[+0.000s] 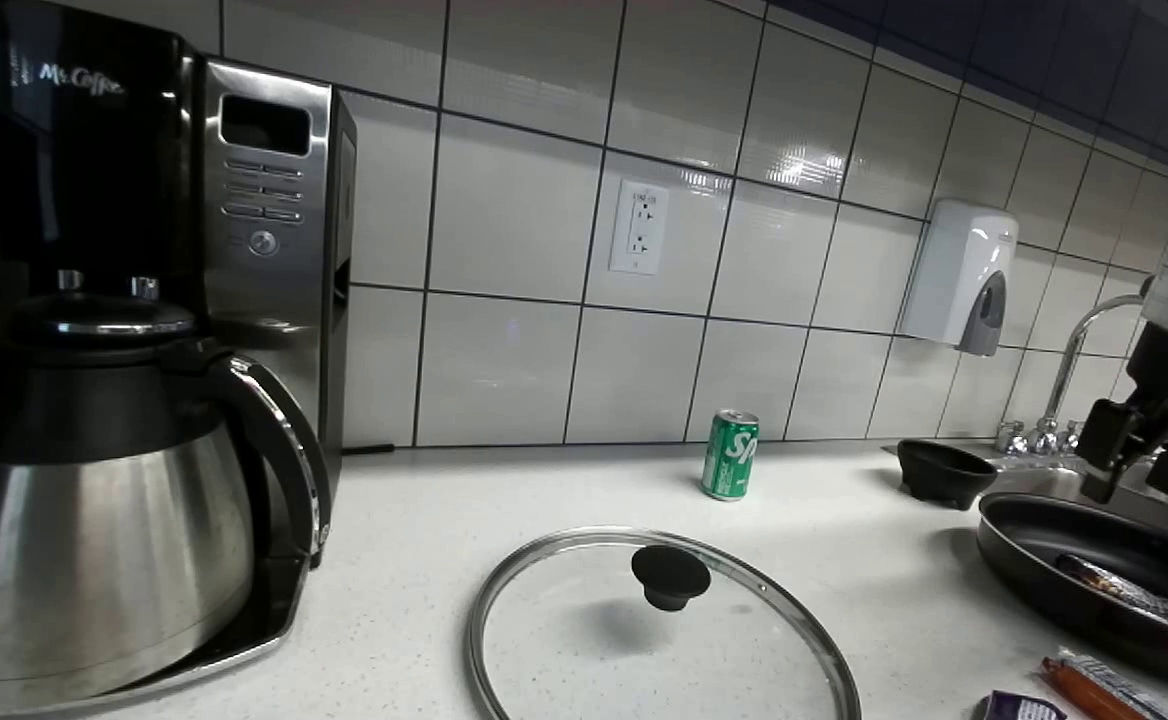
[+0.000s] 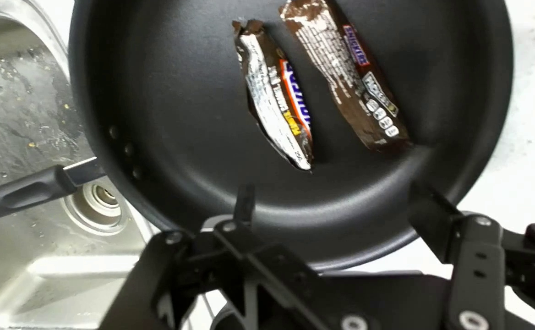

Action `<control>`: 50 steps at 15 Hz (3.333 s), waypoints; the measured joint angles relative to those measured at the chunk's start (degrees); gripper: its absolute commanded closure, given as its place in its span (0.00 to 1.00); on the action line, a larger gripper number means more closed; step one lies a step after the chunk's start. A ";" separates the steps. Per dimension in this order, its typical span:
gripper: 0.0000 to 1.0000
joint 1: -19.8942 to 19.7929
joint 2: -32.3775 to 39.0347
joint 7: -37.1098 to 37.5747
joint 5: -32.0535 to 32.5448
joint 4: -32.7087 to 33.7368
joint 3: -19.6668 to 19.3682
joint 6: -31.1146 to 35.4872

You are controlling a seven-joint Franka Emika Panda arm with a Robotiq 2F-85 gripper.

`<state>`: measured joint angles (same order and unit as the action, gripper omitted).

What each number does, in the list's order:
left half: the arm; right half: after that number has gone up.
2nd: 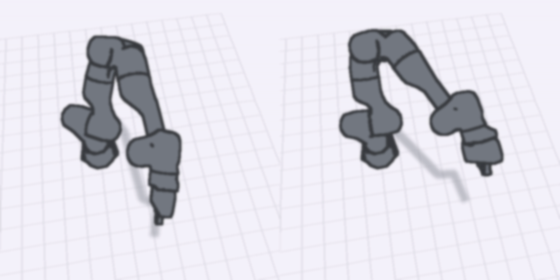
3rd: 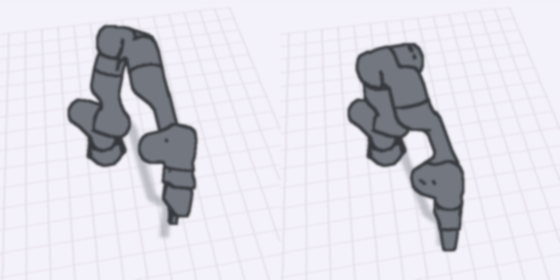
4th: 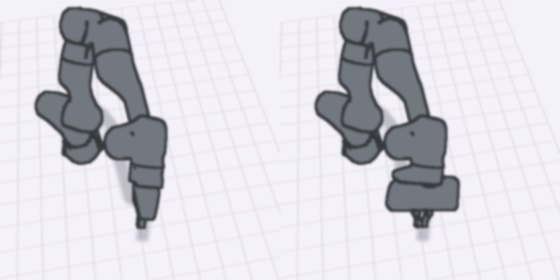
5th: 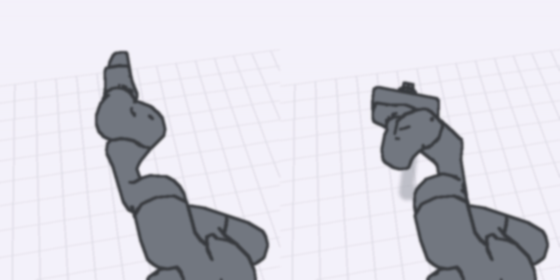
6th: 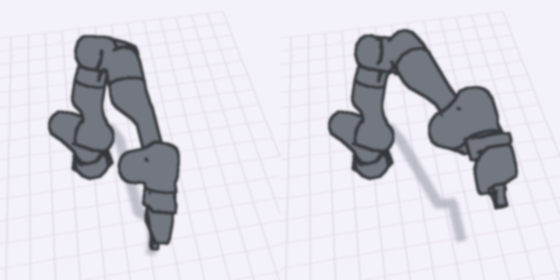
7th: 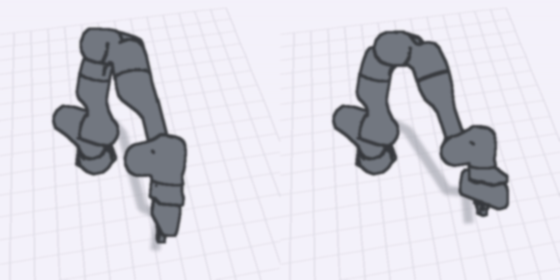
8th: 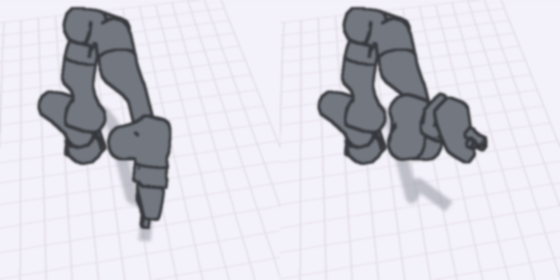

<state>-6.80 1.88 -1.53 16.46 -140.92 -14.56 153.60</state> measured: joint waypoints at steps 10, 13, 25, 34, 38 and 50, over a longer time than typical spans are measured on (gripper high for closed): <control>0.00 3.79 -5.03 -8.92 -21.45 -4.40 7.13 -3.26; 0.00 4.06 -5.12 -10.26 -22.21 -4.44 7.28 -7.22; 0.00 4.22 0.66 -10.00 -18.37 -4.61 9.30 -12.25; 0.00 4.93 6.71 -7.57 -13.48 -4.64 11.02 -8.46; 0.00 5.23 7.65 -7.54 -13.12 -4.64 11.72 -7.90; 0.00 5.22 7.68 -7.51 -12.33 -4.64 11.51 -7.82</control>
<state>-1.58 9.57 -9.04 4.13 -145.57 -3.05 145.78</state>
